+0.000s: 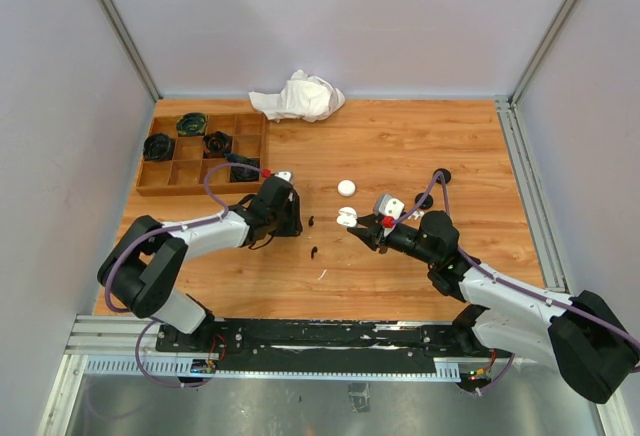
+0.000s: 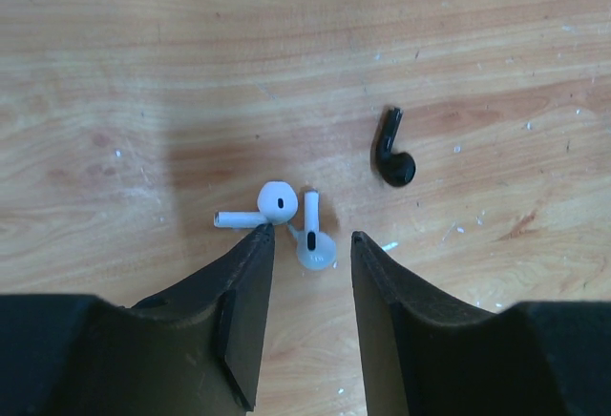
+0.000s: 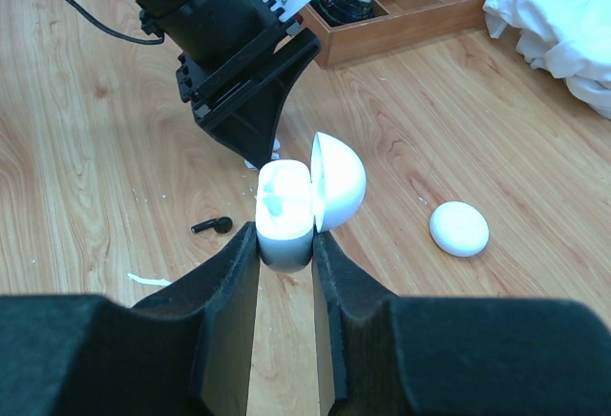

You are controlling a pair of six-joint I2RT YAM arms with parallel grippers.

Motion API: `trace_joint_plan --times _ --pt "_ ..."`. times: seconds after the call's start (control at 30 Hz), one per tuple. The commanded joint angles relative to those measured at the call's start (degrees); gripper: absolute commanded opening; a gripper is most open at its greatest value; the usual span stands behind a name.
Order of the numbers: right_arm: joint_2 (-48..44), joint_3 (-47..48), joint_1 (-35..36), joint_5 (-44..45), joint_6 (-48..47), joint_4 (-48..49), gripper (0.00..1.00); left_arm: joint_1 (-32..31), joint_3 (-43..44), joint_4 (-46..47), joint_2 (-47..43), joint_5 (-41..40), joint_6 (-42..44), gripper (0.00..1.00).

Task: Insert the wireless bluetooth earbuds into the charging case
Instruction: Pick up the earbud from the center of the board.

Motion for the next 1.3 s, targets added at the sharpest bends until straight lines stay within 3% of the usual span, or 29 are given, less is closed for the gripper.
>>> trace_joint_plan --times 0.0,0.73,0.9,1.1,1.27 --pt "-0.3 0.0 1.1 0.8 -0.9 1.2 0.02 0.7 3.1 0.3 2.3 -0.5 3.1 0.43" --pt "-1.3 0.4 1.4 1.2 -1.5 -0.6 0.02 -1.7 6.9 -6.5 4.4 14.3 14.7 0.39" --pt "-1.0 0.7 1.5 1.0 -1.6 -0.9 0.02 -2.7 6.6 -8.3 4.0 12.2 16.1 0.41" --pt "-1.3 0.6 1.6 1.1 -1.7 -0.9 0.04 -2.7 6.7 -7.8 3.6 3.4 11.2 0.41" --pt "-2.0 0.4 1.7 1.3 -1.8 -1.1 0.04 -2.7 7.4 -9.3 4.0 0.6 9.9 0.42"
